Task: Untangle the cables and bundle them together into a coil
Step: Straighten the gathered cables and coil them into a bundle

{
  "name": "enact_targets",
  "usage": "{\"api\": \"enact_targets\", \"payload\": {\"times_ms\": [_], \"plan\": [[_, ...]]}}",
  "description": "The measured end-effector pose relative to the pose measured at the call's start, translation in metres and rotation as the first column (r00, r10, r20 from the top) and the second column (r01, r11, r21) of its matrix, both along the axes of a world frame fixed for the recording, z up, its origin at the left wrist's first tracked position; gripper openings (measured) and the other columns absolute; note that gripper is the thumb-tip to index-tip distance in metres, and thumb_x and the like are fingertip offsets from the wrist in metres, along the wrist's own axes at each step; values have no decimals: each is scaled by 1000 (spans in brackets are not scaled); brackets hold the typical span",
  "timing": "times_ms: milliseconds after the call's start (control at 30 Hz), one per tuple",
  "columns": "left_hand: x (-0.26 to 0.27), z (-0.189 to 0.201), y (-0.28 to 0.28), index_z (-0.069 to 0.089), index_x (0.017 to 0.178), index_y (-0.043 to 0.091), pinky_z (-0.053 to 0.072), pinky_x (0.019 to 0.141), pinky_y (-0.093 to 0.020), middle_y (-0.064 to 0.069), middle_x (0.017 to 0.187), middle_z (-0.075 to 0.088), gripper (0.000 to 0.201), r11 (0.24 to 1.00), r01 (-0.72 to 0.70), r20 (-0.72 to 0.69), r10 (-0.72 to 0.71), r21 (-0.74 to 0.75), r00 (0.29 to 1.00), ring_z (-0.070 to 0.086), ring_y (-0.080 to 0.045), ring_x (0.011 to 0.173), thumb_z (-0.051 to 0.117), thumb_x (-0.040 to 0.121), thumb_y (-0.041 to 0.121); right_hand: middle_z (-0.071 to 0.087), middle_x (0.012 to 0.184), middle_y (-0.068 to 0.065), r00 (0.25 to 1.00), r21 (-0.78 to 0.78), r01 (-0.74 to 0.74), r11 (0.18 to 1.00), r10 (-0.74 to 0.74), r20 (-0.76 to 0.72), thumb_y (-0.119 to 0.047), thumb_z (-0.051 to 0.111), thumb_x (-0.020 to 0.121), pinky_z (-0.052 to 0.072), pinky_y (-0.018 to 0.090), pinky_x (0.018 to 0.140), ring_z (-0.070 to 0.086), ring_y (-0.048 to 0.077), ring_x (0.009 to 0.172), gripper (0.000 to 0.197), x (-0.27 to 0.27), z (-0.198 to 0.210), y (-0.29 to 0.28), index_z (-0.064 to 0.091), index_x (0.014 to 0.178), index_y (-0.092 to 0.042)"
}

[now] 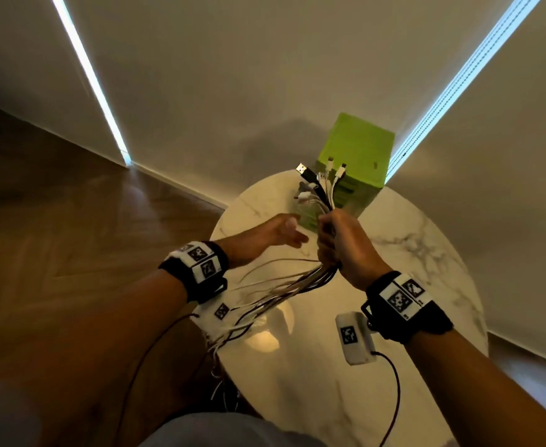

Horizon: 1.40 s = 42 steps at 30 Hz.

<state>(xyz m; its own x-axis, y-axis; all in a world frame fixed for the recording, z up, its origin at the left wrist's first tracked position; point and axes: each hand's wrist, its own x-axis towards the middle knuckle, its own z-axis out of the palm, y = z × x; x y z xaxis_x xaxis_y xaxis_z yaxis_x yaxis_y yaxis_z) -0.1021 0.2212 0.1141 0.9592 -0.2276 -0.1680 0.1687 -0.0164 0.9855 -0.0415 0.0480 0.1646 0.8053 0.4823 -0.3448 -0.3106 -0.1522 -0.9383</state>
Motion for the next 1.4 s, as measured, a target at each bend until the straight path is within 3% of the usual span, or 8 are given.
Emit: {"api": "enact_targets", "payload": {"times_ms": [167,233,400,667,767,833,1067,1400], "plan": [[43,39,-40,-9,155,42,59,88,-48,-10,115,72,117,888,-282,-22,294,-363,956,70,-33,109,80,79,30,29,56,-2,993,-84,-96,992,101,57,-11,37,100,18,30,49,23,13,46,29,-16,1,-15,36,72,-18],[49,41,-48,6,153,48,59,89,-50,-14,113,72,100,891,-313,73,354,-329,932,72,-36,102,75,89,16,24,60,-1,991,-59,-134,989,134,-13,-11,37,100,15,32,49,18,13,48,26,-18,0,-20,32,76,-19],[55,42,-56,67,118,15,56,74,-31,-10,86,66,24,946,-270,203,304,-178,931,65,-21,80,59,100,30,33,59,12,981,-65,-194,979,194,-1,-16,41,102,35,31,49,35,22,43,32,-16,1,-31,40,71,-12],[56,48,-73,51,81,11,56,67,-26,-18,78,60,63,952,-263,183,290,-155,939,69,-17,72,40,73,74,62,73,22,995,69,-99,993,101,-21,-18,39,106,56,43,68,68,38,66,33,-14,-11,-38,58,88,3],[58,52,-75,56,104,14,58,75,-35,-14,88,67,76,947,-271,176,300,-171,938,69,-25,85,23,80,78,62,78,20,989,156,-107,982,121,-82,-23,39,107,50,33,51,61,30,51,29,-15,-11,-39,59,94,-6],[62,52,-74,47,137,38,53,95,-40,-13,129,62,59,955,-267,240,292,-132,926,63,-25,115,16,96,69,56,70,18,986,157,-131,979,145,-79,-27,40,106,36,29,46,42,21,36,38,-14,-11,-40,55,75,-11],[67,47,-82,64,109,14,55,63,-29,-5,74,67,46,927,-334,46,346,-171,937,67,-16,65,35,106,50,36,58,8,979,78,-149,986,158,-126,-26,40,106,20,23,43,18,14,39,17,-12,-10,-42,43,95,-13],[70,59,-74,53,111,15,58,75,-41,-20,130,64,64,979,41,116,-19,-198,993,72,-27,93,86,68,51,27,53,5,957,103,-110,988,134,-258,-16,38,95,32,28,46,27,20,44,30,-15,-6,-55,31,65,-17]]}}
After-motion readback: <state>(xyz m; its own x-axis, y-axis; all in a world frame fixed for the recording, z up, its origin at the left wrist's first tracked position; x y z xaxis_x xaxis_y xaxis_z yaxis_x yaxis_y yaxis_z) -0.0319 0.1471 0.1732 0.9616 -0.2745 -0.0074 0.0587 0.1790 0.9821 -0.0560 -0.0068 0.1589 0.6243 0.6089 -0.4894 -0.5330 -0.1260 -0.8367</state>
